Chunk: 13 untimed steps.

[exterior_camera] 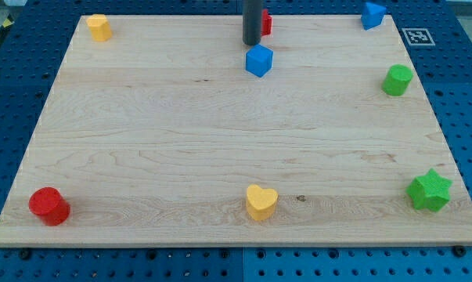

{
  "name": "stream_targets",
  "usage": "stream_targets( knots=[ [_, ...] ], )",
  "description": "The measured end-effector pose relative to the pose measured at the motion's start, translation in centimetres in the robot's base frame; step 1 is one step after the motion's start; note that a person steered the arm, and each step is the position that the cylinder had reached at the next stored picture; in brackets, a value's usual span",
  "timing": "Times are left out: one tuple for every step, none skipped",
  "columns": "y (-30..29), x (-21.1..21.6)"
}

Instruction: Move the blue cube to the left center

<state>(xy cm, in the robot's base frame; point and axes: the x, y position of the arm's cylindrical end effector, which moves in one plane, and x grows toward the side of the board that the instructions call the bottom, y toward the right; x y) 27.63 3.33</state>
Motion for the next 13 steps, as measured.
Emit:
stream_targets(
  knots=[
    [2.5,3.8],
    [3.2,6.8],
    [3.2,6.9],
    [1.4,6.8],
    [-2.2,6.8],
    [-4.8,6.8],
    [-6.8,6.8],
    [-8.4,7.3],
    [-9.6,8.8],
    [-11.5,9.8],
    [-14.2,10.0],
    [-17.6,10.0],
    [-19.9,10.4]
  ],
)
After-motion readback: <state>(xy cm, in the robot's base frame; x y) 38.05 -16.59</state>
